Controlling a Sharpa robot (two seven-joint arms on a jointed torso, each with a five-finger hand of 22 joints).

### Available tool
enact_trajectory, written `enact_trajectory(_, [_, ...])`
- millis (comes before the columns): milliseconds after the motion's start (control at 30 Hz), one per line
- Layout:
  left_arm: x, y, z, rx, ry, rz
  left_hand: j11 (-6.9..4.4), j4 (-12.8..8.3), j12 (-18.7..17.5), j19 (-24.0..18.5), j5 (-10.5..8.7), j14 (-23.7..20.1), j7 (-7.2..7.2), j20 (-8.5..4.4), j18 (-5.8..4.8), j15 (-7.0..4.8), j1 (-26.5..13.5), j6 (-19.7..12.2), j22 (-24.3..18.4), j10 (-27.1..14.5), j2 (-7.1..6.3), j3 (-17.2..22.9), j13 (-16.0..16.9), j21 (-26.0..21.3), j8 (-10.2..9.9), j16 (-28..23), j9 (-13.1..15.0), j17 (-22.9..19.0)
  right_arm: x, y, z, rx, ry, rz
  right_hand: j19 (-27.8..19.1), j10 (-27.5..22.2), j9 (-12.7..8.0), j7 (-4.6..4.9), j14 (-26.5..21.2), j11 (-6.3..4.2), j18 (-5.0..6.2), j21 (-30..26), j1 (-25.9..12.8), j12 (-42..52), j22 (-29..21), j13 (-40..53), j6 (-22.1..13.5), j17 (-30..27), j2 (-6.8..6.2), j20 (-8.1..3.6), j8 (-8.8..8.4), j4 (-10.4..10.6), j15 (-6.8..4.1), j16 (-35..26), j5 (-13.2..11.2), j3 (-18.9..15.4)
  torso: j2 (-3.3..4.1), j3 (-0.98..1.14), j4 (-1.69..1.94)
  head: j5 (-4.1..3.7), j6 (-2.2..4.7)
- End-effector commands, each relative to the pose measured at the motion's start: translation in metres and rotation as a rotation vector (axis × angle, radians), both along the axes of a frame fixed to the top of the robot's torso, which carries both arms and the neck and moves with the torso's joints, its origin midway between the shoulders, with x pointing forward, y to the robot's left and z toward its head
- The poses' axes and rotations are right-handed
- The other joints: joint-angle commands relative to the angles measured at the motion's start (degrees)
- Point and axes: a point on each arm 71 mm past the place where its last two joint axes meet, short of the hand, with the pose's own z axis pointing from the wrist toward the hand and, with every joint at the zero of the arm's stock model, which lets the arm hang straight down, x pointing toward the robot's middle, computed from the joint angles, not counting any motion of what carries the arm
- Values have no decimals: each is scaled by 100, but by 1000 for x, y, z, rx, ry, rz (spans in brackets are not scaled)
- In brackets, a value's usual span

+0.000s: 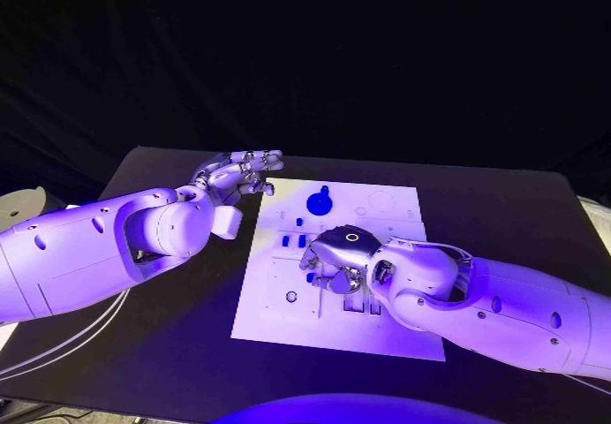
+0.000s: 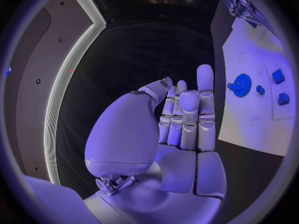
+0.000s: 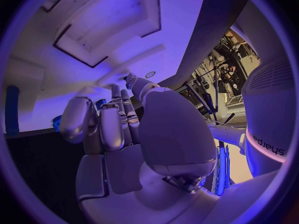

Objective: Assemble the parts on the task board

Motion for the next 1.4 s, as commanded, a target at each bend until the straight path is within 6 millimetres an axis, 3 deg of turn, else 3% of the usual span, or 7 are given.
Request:
enact_trajectory(33, [-1,-2,1,-10,-5,-18,-3,-34,19,-12,18,-40,31,-8,65,-16,47,13,-6,-31,26,5,5,-18,16,-39,-4,-6,1,-4,-3,-2,1,-19,-1,1,-5,-3,277,22,60,-28,-23,23,-18,19,-48,-17,-13,34,-22,7,53,-44,32,-45,-1,2,2,-2,2])
enact_trajectory(333, [0,-1,1,-8,-5,-17,-2,-34,27,-12,19,-44,32,-8,65,-14,46,13,-9,-38,35,7,4,-22,18,-41,-4,-17,4,-28,13,51,3,-66,3,142,19,-2,245,8,67,-46,54,119,-45,35,-12,-129,91,35,13,-34,44,-130,34,-7,-2,3,-9,-35,37])
enact_trajectory(467, [0,0,1,-5,-7,-16,-2,-34,27,-12,19,-44,32,-8,65,-14,46,13,-9,-38,35,7,4,-22,18,-41,-4,-17,15,-55,34,54,9,-133,9,133,6,-65,242,-18,65,-49,-88,120,-46,25,-106,-147,-92,42,-14,-4,34,-138,29,-200,-10,-5,-26,-82,89])
enact_trajectory(633, [-1,0,1,-3,-8,-16,-2,-34,27,-12,19,-44,32,-8,65,-14,46,13,-9,-38,35,7,4,-22,18,-41,-4,-17,26,-89,54,11,0,-211,-89,-300,-7,-383,247,-306,116,-238,-231,8,-305,16,-631,-219,-236,-219,-13,135,-316,-180,73,-1094,-21,-14,-51,-145,140])
enact_trajectory(700, [-2,-2,1,-5,-8,-21,-2,-34,27,-12,19,-44,32,-8,65,-14,46,13,-9,-38,35,7,4,-22,18,-41,-4,-17,28,-99,57,-13,-7,-234,-71,-411,10,-454,262,-300,131,-299,155,82,-354,35,-681,-271,-10,-335,2,336,-360,-208,74,-2072,-25,-18,-60,-173,159])
enact_trajectory(800, [-3,-4,2,-8,-8,-30,-2,-34,27,-12,19,-44,32,-8,65,-14,46,13,-9,-38,35,7,4,-22,18,-41,-4,-17,31,-112,59,-49,-24,-261,-56,-489,9,-440,265,-354,118,-335,316,103,-382,30,-684,-311,-45,-321,0,669,-367,-226,76,-2436,-19,-12,-63,-174,171])
enact_trajectory(1400, [0,1,1,5,-15,-21,-3,-38,33,-11,19,-42,31,-8,64,-14,50,13,-11,-40,37,7,5,-24,20,-36,-4,-11,30,-111,46,-103,-5,-226,57,18,31,-383,263,-289,91,-322,774,415,-329,35,-135,-475,331,-252,63,941,-296,-308,62,-2321,-14,-14,-53,-161,158])
